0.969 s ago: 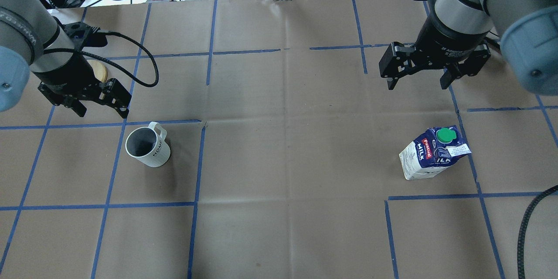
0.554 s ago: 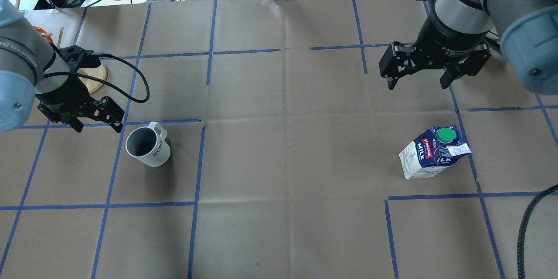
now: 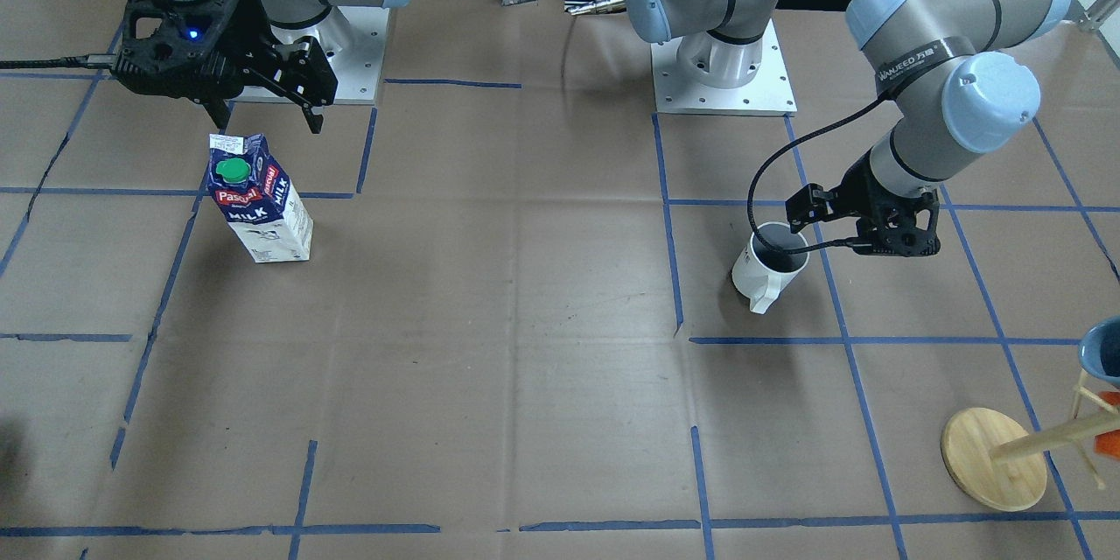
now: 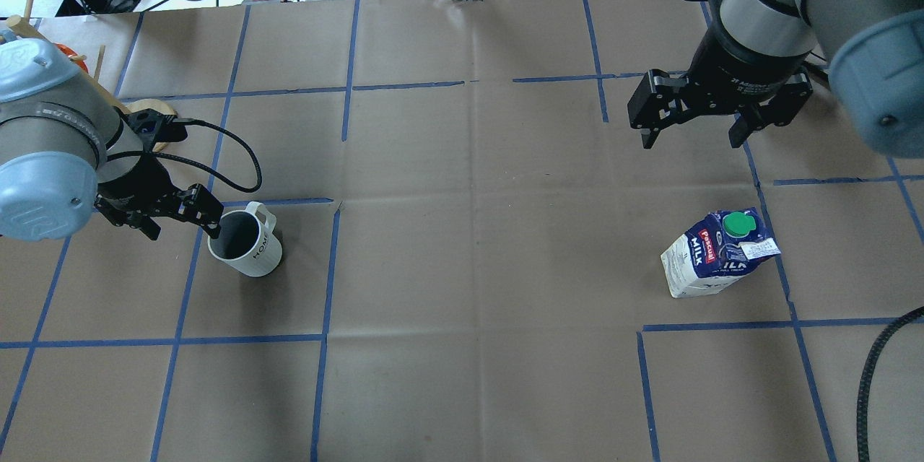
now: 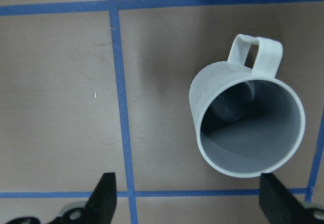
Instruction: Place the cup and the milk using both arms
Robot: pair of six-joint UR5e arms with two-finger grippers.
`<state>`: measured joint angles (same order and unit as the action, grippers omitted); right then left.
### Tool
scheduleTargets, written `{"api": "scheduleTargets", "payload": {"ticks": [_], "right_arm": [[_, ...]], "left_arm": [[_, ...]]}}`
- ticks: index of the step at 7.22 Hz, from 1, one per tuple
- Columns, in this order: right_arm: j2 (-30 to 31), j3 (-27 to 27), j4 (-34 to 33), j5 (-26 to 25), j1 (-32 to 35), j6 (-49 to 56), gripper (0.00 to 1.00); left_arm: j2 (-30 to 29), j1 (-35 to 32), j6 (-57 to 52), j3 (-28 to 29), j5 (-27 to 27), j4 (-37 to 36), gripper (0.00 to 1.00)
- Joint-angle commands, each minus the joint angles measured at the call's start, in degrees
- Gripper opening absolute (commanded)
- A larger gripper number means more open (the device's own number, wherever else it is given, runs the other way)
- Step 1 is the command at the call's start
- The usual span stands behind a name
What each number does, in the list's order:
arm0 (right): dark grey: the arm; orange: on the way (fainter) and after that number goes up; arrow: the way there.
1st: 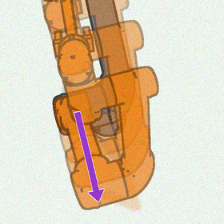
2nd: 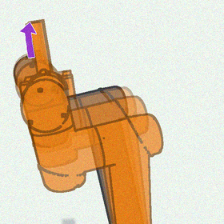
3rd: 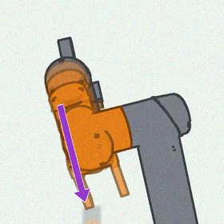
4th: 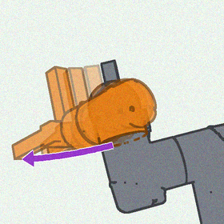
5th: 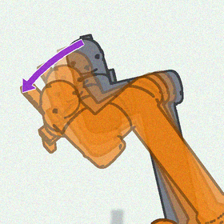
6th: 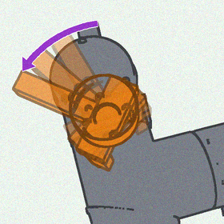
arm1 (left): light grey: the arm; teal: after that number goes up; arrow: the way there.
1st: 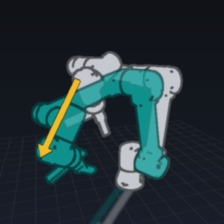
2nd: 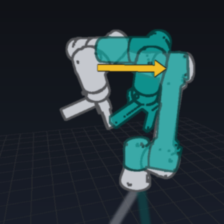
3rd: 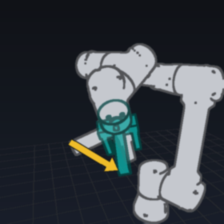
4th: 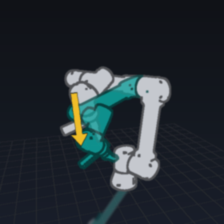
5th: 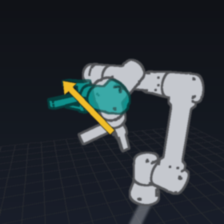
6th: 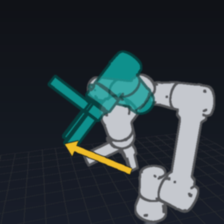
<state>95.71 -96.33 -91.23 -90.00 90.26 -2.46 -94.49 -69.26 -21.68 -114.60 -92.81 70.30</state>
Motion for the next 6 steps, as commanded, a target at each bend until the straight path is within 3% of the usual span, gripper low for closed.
{"api": "scheduleTargets", "payload": {"ticks": [1,3,4,6], "right_arm": [[0.0,0.0,0.0,0.0,0.0,0.0,1.0],[0.0,0.0,0.0,0.0,0.0,0.0,1.0],[0.0,0.0,0.0,0.0,0.0,0.0,1.0],[0.0,0.0,0.0,0.0,0.0,0.0,1.0]], "left_arm": [[-1.8,0.0,0.1,-0.2,1.2,-0.4,0.94],[-4.4,0.0,0.1,-0.1,1.2,-1.9,0.93],[-4.8,0.0,0.1,-0.1,1.3,-1.9,0.8],[-6.0,0.0,0.2,-0.1,1.3,-1.9,0.66]]}}
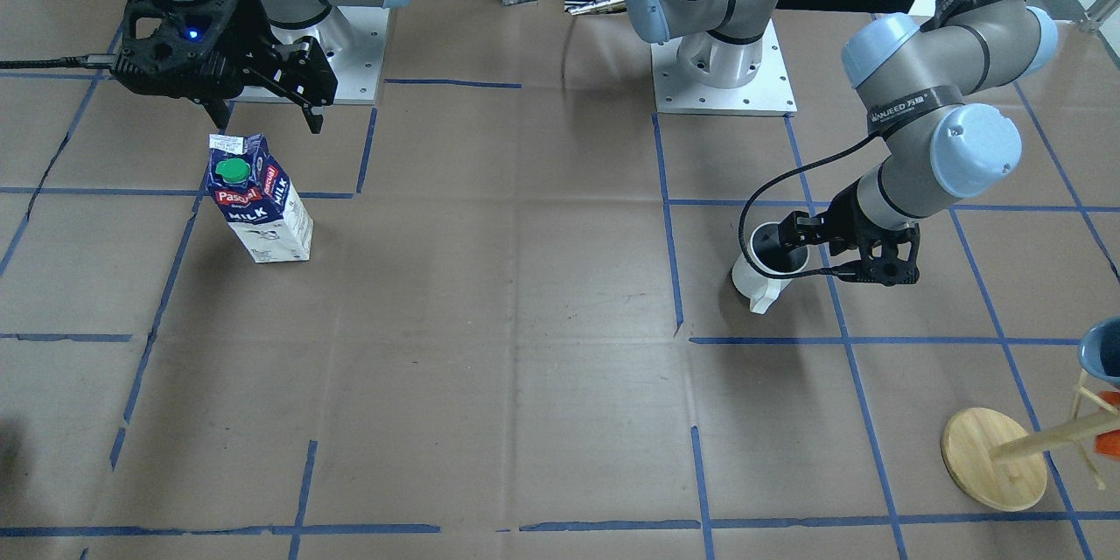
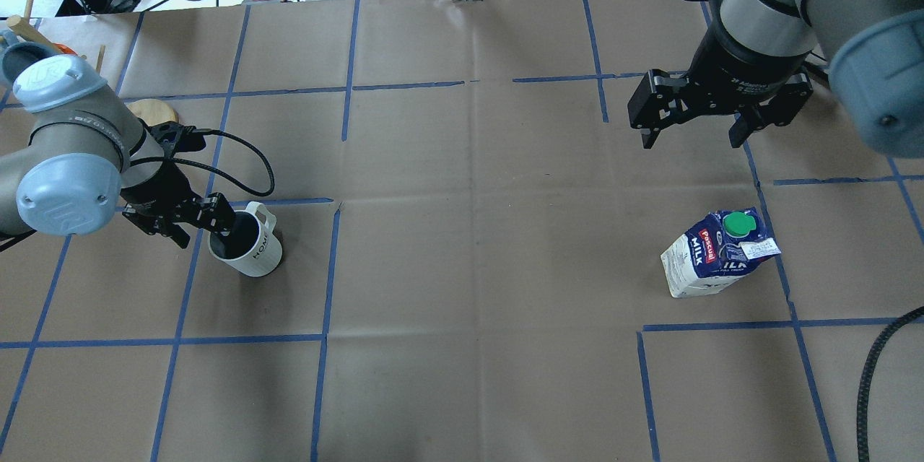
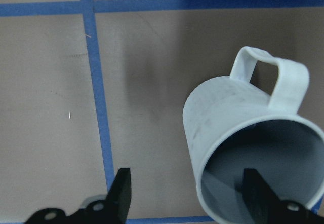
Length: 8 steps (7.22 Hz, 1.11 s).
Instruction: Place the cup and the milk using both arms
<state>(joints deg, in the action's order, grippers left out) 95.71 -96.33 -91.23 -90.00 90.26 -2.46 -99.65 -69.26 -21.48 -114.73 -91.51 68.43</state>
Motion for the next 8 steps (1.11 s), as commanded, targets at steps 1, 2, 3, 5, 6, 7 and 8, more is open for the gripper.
{"api": "scheduleTargets", "payload": {"ticks": [1,2,3,5,6,7,8], "right_arm": [[0.0,0.0,0.0,0.0,0.0,0.0,1.0],[0.0,0.0,0.0,0.0,0.0,0.0,1.0],[0.0,0.0,0.0,0.0,0.0,-0.1,1.0],[0.0,0.0,0.0,0.0,0.0,-0.1,1.0],[0.0,0.0,0.0,0.0,0.1,-0.1,1.0],[0.0,0.0,0.0,0.0,0.1,-0.1,1.0],[0.0,0.0,0.1,0.0,0.0,-0.1,1.0]], "left_arm": [[-1.3,0.0,0.0,0.0,0.0,-0.1,0.45],[-1.7,0.0,0.0,0.0,0.0,-0.1,0.23],[-1.7,0.0,0.1,0.1,0.0,-0.1,0.04],[-1.7,-0.5,1.2,0.6,0.3,-1.4,0.0],[-1.6,-0.8,1.2,0.6,0.3,-2.3,0.0],[-1.2,-1.1,1.2,1.1,0.4,-2.6,0.0],[-0.9,-1.8,1.2,2.3,3.5,-3.5,0.0]]}}
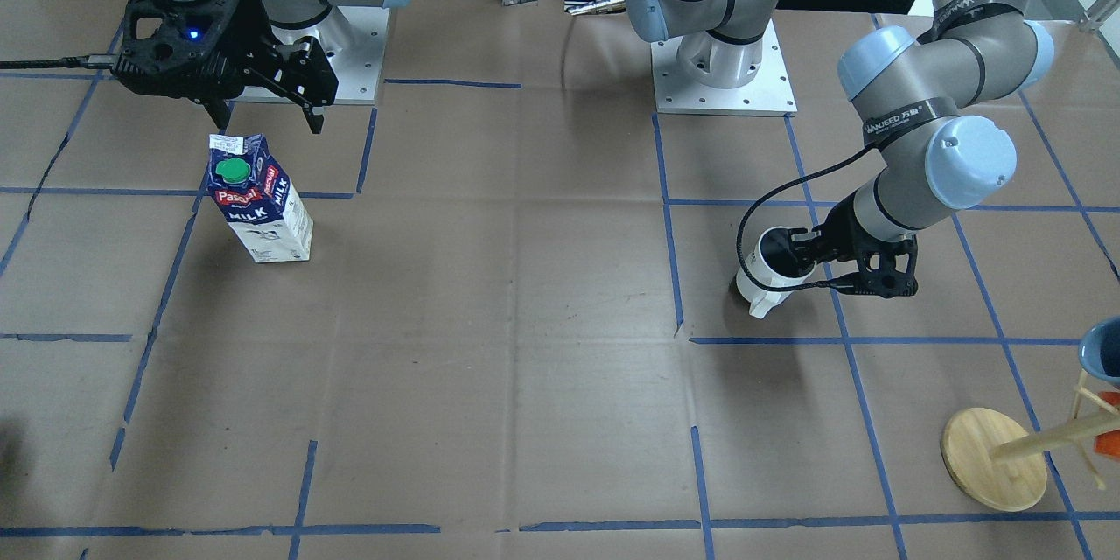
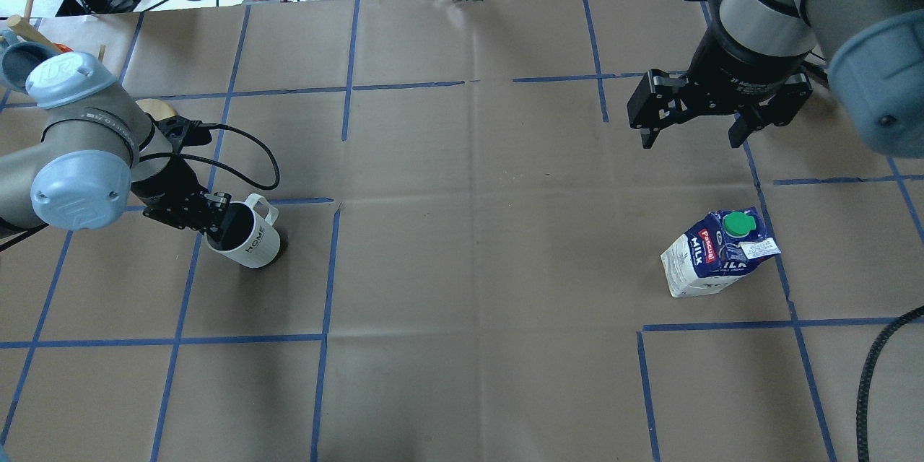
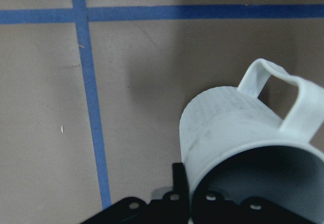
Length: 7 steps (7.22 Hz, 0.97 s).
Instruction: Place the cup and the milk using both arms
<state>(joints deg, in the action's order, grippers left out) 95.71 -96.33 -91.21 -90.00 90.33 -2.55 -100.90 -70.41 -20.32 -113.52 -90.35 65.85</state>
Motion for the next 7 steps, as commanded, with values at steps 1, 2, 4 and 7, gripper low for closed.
{"api": "scheduleTargets", "payload": {"ticks": [1,2,4,7], "right_arm": [[0.0,0.0,0.1,0.0,0.0,0.0,1.0],[0.0,0.0,0.1,0.0,-0.1,0.0,1.0],[0.0,0.0,0.0,0.0,-0.1,0.0,1.0],[0.0,0.0,0.1,-0.1,-0.1,0.1,1.0]], "left_arm": [[0.4,-2.0,0.1,3.5,4.6,-1.2,0.0],[-0.3,-5.5,1.7,7.9,4.7,-1.0,0.0],[-4.0,-11.5,8.4,15.0,4.2,-0.2,0.0],[-10.5,-19.0,17.4,23.7,4.4,-0.7,0.0]]}}
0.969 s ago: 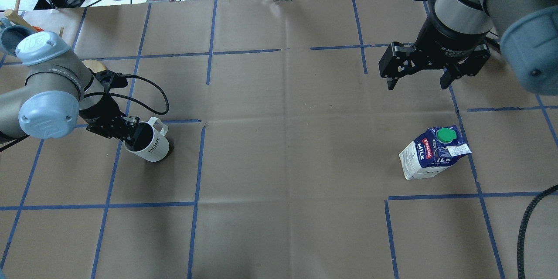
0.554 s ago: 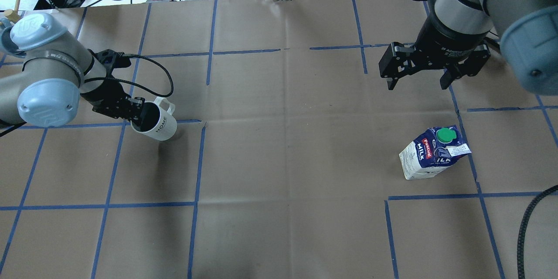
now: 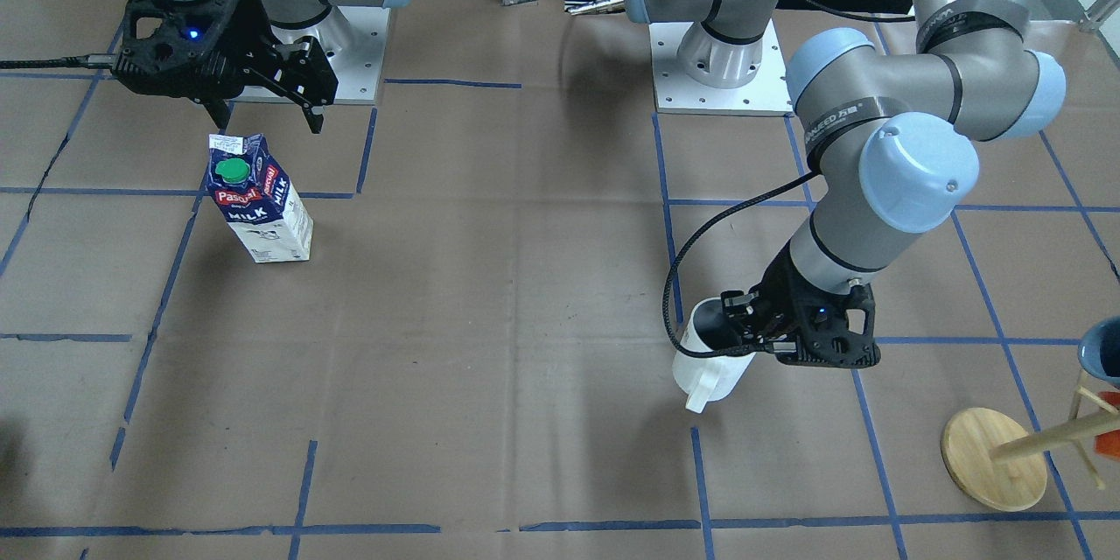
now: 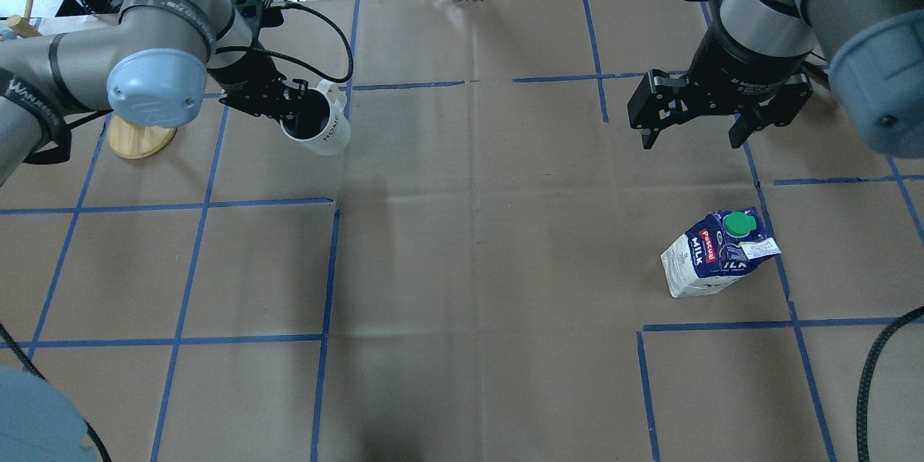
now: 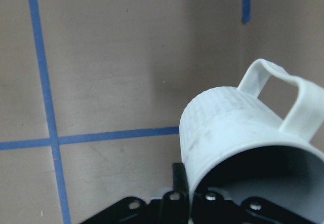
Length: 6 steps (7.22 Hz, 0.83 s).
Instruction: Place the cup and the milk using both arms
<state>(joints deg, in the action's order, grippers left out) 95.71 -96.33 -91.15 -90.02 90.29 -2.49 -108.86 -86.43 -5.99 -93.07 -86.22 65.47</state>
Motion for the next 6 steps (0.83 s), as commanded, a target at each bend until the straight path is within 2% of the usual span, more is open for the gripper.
{"api": "scheduleTargets", "payload": {"ticks": [1,4,6], "right_arm": [[0.0,0.0,0.0,-0.1,0.0,0.0,1.0],[0.0,0.0,0.0,-0.1,0.0,0.0,1.0],[0.0,0.0,0.0,-0.1,0.0,0.0,1.0]], "left_arm": [[-4.7,-4.7,4.9,5.5,0.4,-0.6,0.0],[-14.2,-12.1,11.2,16.9,-0.5,1.0,0.0],[-18.2,-13.9,15.7,20.4,0.0,1.5,0.0]]}}
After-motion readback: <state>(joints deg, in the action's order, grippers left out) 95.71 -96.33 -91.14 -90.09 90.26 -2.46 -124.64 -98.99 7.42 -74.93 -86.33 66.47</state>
